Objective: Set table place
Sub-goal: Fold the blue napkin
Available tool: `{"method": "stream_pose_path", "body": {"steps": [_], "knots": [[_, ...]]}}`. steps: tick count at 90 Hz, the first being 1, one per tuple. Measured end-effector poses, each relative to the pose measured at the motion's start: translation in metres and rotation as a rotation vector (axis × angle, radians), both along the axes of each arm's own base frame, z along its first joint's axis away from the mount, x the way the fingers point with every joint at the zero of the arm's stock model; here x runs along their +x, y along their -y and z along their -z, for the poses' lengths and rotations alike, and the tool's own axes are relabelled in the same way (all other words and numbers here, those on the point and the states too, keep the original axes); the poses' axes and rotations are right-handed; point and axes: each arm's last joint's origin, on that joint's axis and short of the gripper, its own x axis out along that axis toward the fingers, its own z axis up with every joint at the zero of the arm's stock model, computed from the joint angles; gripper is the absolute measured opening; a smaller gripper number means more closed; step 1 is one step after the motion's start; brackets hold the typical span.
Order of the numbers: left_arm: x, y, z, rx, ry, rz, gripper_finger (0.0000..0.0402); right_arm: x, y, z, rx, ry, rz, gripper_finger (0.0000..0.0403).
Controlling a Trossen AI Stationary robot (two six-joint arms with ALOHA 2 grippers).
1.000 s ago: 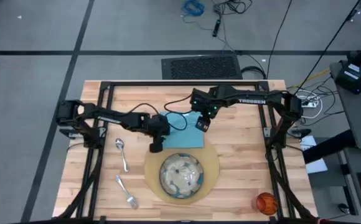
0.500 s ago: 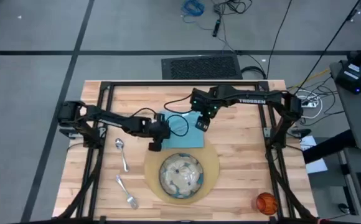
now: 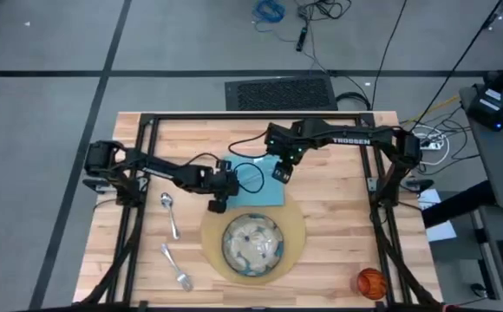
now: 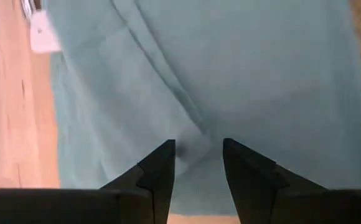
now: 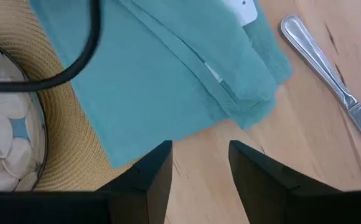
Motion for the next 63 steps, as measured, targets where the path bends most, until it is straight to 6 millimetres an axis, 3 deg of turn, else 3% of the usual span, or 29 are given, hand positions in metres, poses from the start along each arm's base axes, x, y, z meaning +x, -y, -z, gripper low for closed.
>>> {"method": "stream_pose_path", "body": {"steps": [11,27,46,63], "knots": [[0.0,-0.002,-0.001,0.068,0.002,-0.043,0.0104,0.0,0.0,0.0,0.0,0.0,0.0,0.0148],[0.0,-0.002,-0.001,0.059,0.003,-0.04,0.0012,0.0,0.0,0.0,0.0,0.0,0.0,0.0148],[0.001,-0.006,-0.005,0.149,0.024,-0.093,0.0,0.0,0.0,0.0,0.0,0.0,0.0,0.0148],[0.007,-0.026,-0.019,0.261,0.045,-0.172,0.0,-0.001,0.0,0.0,0.002,-0.007,0.0,0.0148]]}}
